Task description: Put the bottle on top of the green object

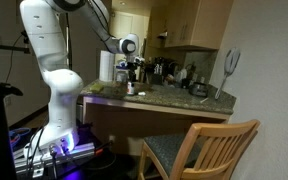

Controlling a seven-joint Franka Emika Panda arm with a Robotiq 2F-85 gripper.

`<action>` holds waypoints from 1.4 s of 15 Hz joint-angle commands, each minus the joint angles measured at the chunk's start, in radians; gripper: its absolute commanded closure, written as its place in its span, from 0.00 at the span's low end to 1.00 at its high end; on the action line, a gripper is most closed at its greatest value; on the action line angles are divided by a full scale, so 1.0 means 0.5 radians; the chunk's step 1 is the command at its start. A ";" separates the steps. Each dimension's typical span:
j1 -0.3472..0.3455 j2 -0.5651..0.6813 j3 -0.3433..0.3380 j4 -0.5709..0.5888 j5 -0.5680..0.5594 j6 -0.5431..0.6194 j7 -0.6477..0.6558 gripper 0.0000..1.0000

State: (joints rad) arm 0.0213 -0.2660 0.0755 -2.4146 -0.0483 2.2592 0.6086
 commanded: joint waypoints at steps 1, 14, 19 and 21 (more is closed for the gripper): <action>-0.147 -0.047 -0.083 -0.048 -0.075 0.021 -0.132 0.70; 0.080 -0.266 -0.099 0.330 0.523 -0.338 -0.678 0.70; 0.087 -0.241 -0.027 0.279 0.520 -0.340 -0.635 0.45; 0.090 -0.186 -0.017 0.274 0.517 -0.341 -0.634 0.45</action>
State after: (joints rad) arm 0.0814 -0.3580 0.0540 -2.2800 0.2048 2.0928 0.2956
